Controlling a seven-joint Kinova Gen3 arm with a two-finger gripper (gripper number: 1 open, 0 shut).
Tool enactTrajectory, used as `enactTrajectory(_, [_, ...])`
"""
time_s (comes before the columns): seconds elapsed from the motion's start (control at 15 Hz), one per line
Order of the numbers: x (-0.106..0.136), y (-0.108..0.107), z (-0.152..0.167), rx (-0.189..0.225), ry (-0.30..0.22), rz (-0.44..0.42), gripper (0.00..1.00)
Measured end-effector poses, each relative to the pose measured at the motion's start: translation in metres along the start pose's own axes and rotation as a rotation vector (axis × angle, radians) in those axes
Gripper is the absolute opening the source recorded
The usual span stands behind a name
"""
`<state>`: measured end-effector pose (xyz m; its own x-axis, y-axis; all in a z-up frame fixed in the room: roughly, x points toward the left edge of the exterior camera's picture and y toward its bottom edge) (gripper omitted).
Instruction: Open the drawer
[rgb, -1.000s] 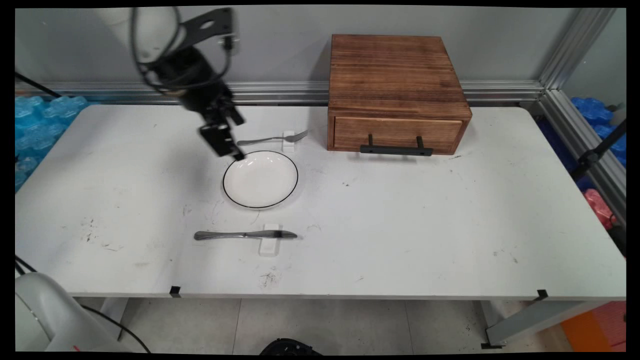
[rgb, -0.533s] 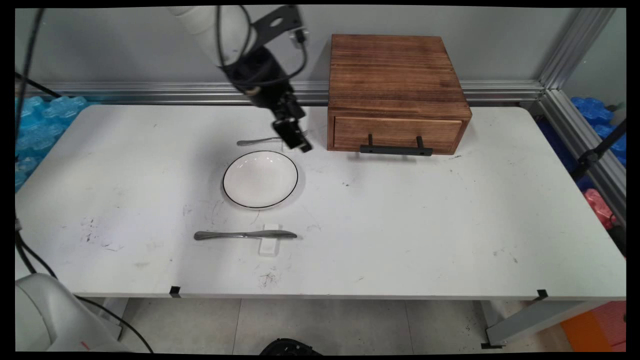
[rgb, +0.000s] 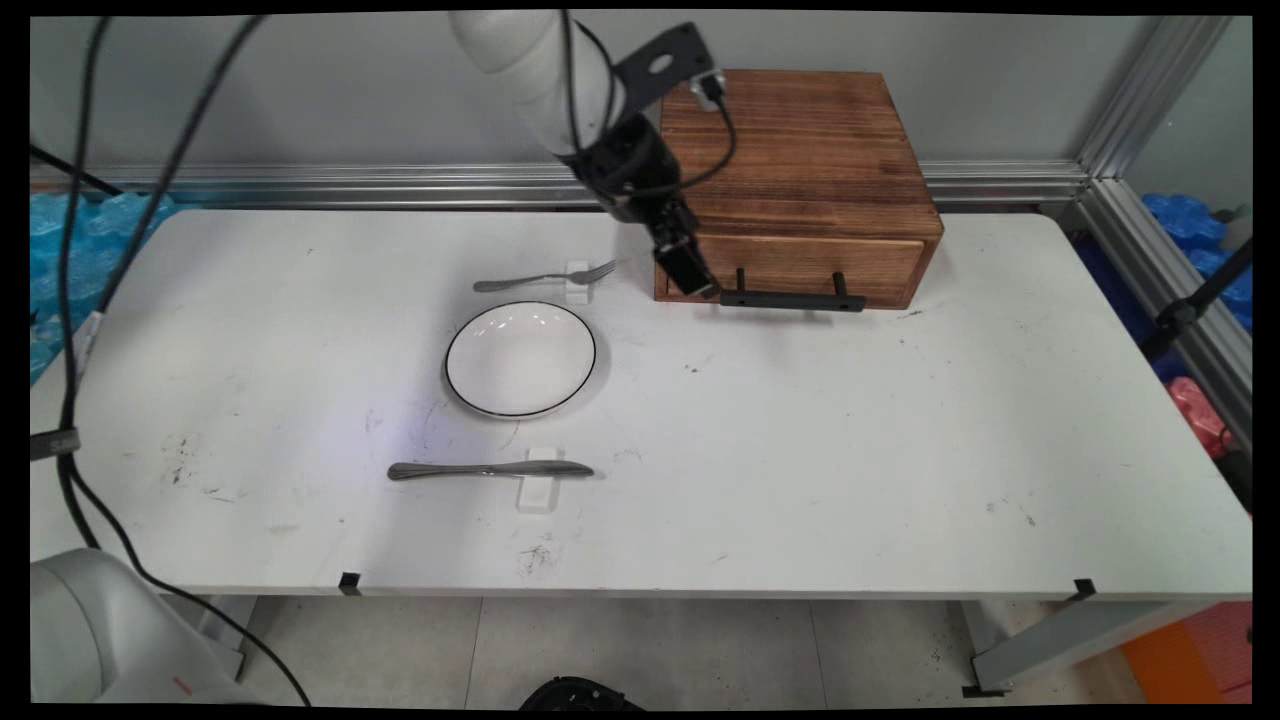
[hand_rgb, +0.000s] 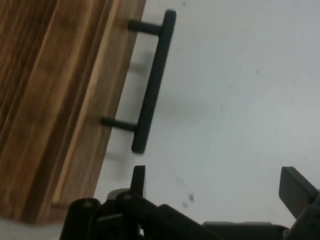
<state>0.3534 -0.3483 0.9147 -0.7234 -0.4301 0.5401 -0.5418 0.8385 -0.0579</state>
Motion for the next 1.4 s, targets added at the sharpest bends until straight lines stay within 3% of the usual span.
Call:
enactTrajectory(0.87, [0.039, 0.0, 0.106, 0.059, -0.016, 0.099, 1.0])
enactTrajectory(1.4, [0.048, 0.001, 0.16, 0.05, -0.03, 0.123, 1.0])
